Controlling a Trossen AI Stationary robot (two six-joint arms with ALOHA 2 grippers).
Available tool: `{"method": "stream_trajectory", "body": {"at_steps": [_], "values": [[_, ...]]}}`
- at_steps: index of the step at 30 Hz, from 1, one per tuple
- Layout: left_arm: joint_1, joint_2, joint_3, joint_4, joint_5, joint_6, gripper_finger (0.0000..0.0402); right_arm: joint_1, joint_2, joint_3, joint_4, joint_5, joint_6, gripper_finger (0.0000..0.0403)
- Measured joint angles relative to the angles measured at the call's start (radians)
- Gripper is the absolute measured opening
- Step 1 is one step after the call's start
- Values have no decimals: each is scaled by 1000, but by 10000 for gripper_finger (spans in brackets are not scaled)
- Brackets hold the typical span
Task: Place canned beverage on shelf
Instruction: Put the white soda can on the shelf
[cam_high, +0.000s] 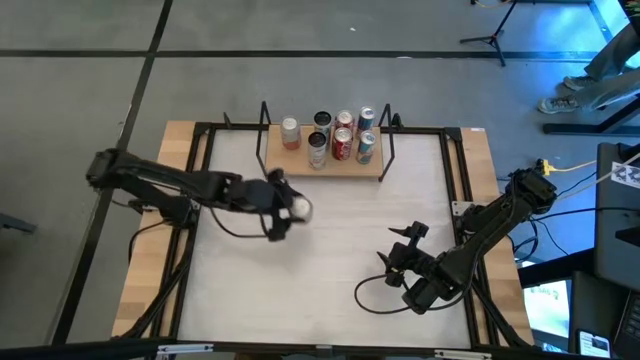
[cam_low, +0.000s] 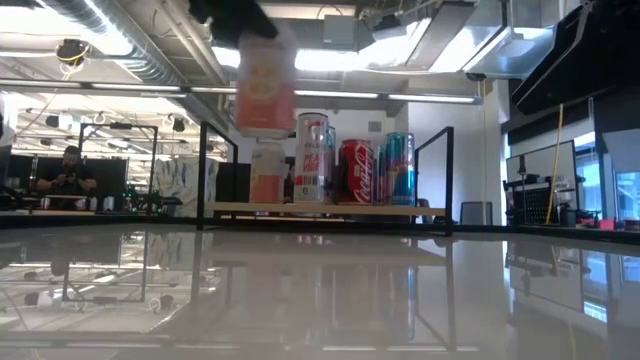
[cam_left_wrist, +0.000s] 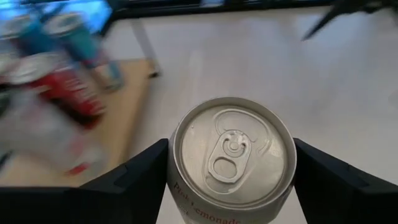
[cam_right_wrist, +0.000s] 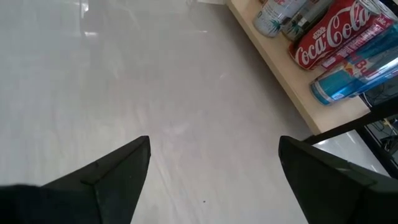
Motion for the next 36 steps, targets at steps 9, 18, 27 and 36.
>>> {"method": "stream_trajectory", "body": {"at_steps": [9,18,27,36], "values": [[208,-73,0,-65,40,95,271,0,0,0,0,26,0,349],[468,-23,0,-45,214,235,271,0,0,0,0,26,0,349],[616,47,0,-25,362,360,271,0,0,0,-3,24,0,349],[693,67,0,10,448,426,271,0,0,0,-3,26,-14,349]]}}
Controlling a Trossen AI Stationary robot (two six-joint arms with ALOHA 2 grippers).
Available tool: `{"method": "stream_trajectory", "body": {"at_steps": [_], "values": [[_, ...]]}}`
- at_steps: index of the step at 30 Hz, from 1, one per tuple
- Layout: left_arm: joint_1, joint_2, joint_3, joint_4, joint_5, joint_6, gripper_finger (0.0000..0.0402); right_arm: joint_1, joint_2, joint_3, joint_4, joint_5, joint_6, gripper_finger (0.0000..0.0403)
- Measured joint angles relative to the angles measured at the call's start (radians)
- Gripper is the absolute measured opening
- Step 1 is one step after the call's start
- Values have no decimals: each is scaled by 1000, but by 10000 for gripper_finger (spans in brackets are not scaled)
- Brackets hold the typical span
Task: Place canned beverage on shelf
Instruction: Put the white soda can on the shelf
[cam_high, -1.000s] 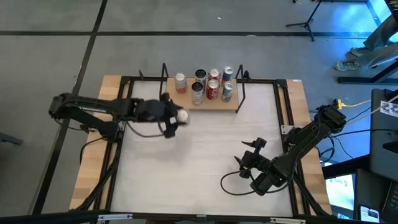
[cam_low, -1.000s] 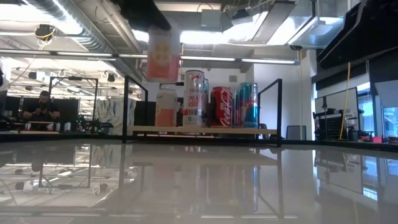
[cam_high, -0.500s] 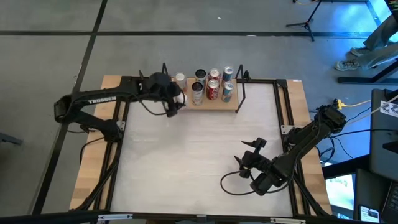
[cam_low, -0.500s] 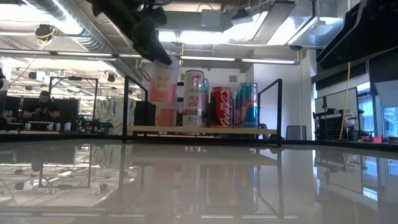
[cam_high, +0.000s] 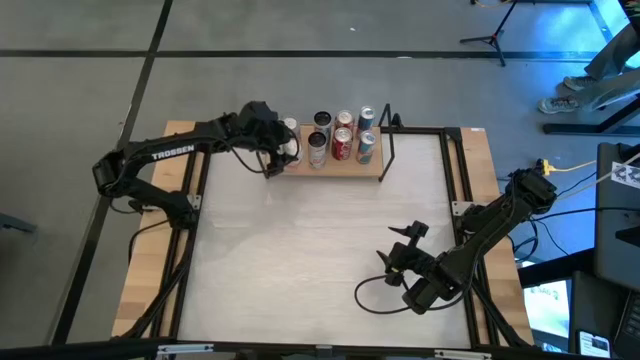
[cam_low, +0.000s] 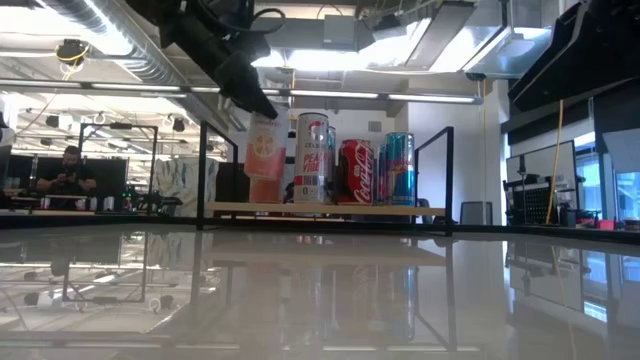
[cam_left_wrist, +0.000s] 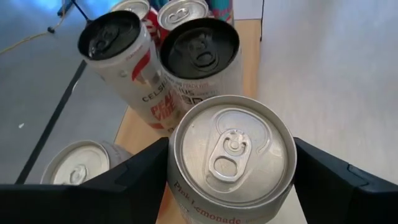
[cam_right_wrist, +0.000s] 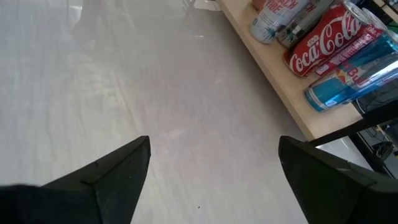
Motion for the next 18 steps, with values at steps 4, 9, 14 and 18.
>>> {"method": "stream_trajectory", "body": {"at_steps": [4,9,14,18], "values": [[29,2,0,3,39,18,271,0,0,0,0,8,-1,349],[52,43,-9,23,44,21,271,0,0,0,0,17,-1,349],[87,71,-40,87,57,19,271,0,0,0,1,17,-1,349],[112,71,-52,92,90,20,271,0,0,0,0,16,-1,349]]}}
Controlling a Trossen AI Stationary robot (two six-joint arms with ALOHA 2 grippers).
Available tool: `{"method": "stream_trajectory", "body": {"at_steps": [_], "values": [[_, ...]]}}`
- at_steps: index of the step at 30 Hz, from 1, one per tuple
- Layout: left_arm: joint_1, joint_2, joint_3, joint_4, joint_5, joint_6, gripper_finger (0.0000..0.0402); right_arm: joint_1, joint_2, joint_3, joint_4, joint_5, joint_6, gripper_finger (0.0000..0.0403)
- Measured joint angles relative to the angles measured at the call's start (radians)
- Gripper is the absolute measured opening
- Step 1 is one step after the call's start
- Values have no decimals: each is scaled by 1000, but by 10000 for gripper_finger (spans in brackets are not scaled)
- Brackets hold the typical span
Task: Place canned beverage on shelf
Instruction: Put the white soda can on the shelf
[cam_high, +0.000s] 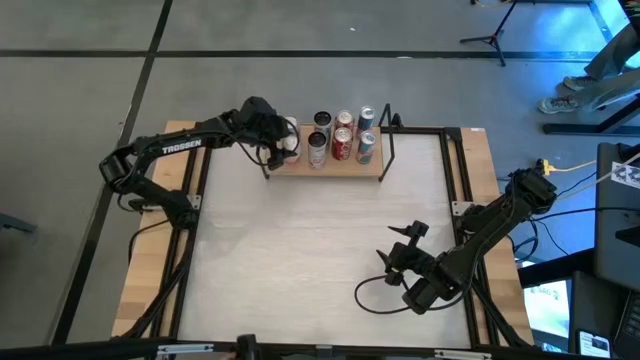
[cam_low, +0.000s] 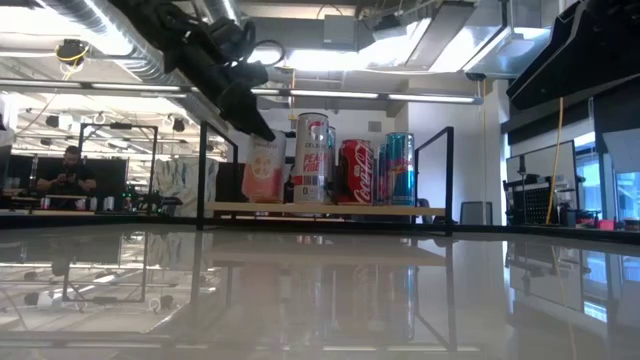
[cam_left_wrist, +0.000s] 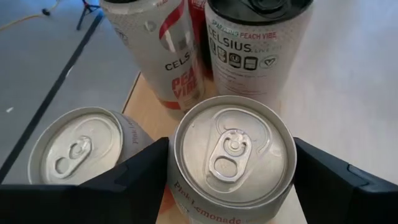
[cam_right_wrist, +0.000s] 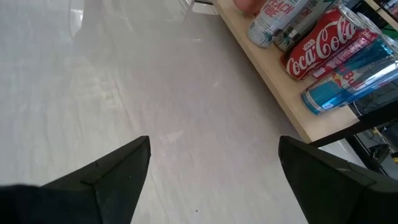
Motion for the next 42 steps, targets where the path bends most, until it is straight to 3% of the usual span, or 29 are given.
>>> {"method": "stream_trajectory", "body": {"at_steps": [34,42], "values": [[12,0,-22,6,4,0,294,0,0,0,-1,0,-4,349],[12,0,-22,5,-9,27,342,0,0,0,0,0,-4,349]]}}
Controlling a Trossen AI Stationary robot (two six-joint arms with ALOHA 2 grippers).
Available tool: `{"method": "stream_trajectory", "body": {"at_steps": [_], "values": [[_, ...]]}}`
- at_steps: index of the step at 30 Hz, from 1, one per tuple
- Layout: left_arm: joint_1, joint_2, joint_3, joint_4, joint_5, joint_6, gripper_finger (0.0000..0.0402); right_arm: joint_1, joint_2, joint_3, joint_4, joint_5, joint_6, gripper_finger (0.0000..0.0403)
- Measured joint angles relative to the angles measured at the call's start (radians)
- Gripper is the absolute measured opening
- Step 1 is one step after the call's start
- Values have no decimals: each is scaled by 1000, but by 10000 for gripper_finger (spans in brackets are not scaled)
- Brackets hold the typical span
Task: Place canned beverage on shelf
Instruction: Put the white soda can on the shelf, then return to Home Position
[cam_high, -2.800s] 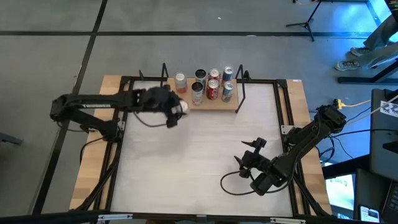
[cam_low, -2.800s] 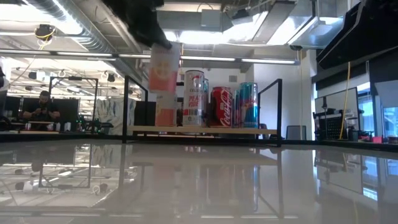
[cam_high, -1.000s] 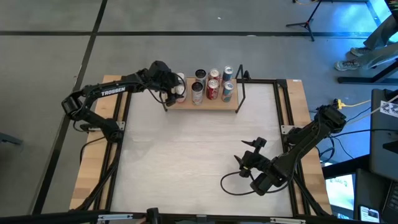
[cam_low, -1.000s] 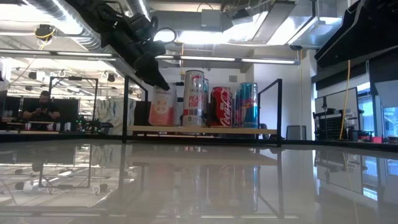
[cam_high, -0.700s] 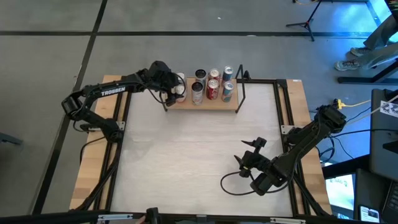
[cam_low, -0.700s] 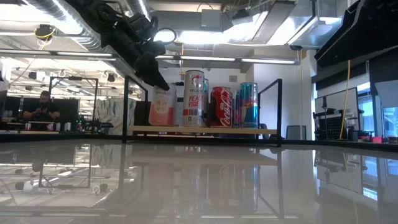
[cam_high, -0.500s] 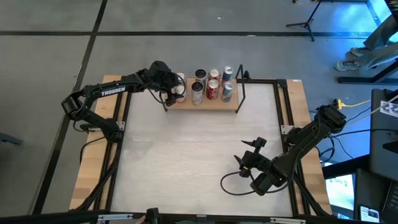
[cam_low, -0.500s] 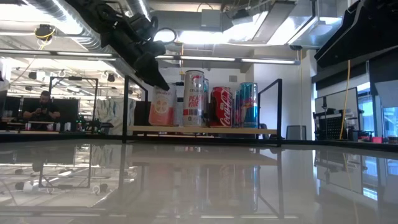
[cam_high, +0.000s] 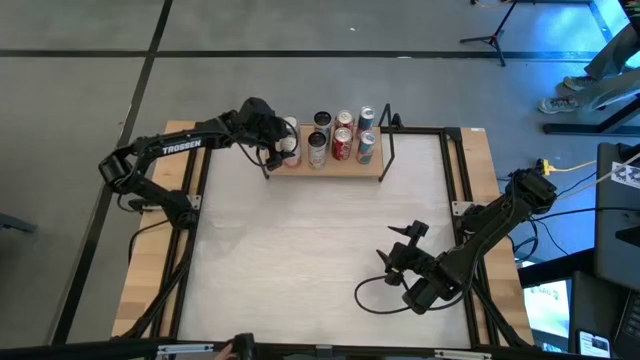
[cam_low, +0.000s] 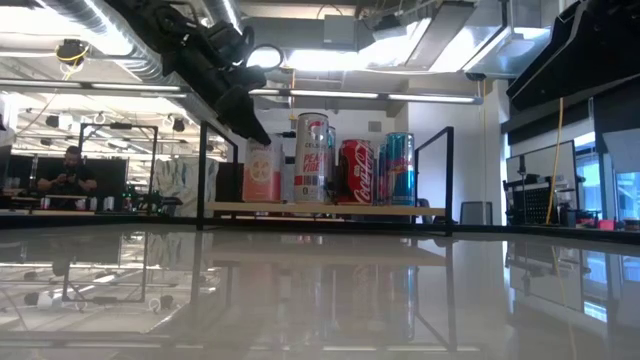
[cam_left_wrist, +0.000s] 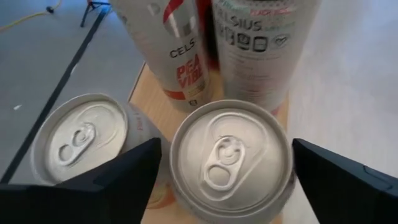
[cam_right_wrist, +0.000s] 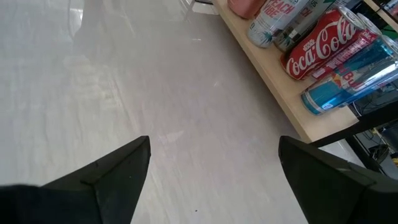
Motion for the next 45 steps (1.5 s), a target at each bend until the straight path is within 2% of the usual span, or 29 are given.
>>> {"method": "stream_trajectory", "body": {"at_steps": [7,18,24,31,36,40,45], "values": [[0,-7,0,3,-79,-26,363,0,0,0,1,0,0,349],[-15,-121,0,3,-62,-58,363,0,0,0,0,0,0,349],[-69,-212,0,-14,-61,-66,364,0,0,0,1,-27,-20,349],[-167,-346,0,-85,-61,-90,361,0,0,0,83,0,-66,349],[-236,-430,0,-173,-70,-149,333,-50,0,0,129,-6,-141,349],[-305,-478,-8,-249,-73,-180,294,-142,0,0,163,-87,-271,348],[-378,-561,-117,-241,-74,-195,240,-246,0,0,185,-149,-456,315]]}}
